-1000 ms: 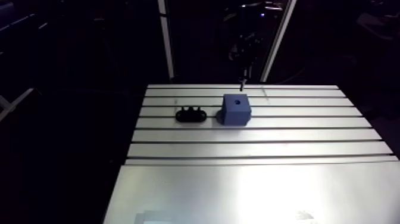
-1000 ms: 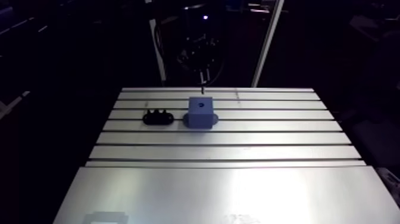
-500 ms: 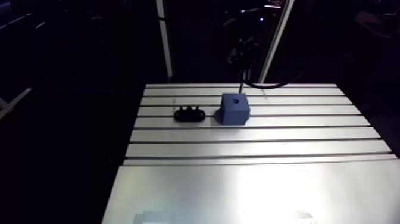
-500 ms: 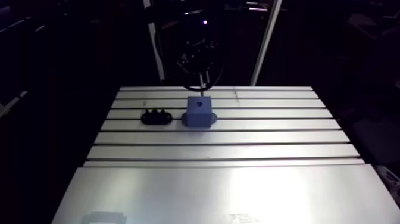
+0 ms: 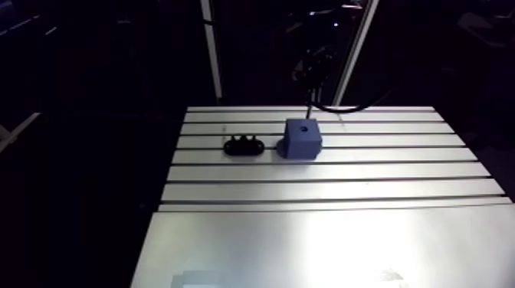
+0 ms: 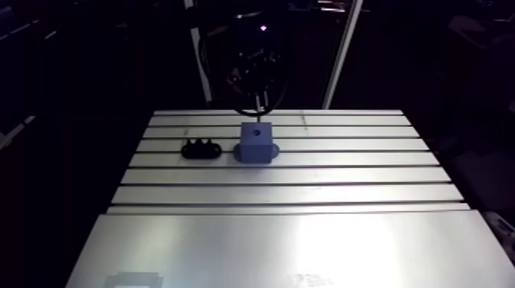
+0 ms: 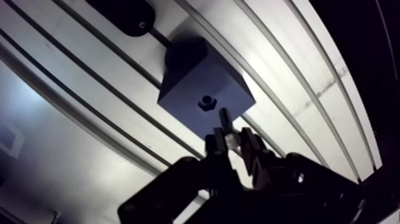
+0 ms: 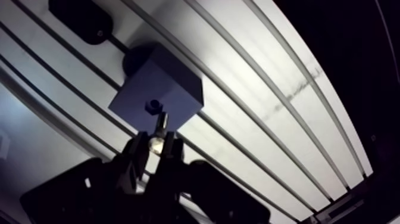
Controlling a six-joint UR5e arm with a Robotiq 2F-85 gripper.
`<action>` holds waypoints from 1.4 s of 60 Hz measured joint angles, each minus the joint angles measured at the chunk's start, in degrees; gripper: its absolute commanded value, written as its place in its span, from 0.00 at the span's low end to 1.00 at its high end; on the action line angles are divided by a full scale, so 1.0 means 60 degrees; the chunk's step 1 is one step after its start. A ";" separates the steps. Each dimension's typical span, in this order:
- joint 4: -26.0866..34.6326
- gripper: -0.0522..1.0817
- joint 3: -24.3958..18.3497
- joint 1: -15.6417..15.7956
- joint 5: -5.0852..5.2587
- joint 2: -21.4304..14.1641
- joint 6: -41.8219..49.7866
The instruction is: Pick up the M10 bolt and insert it into the hex recess until seated.
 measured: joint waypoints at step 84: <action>0.0023 0.95 0.0088 0.0037 0.0042 0.0113 0.0028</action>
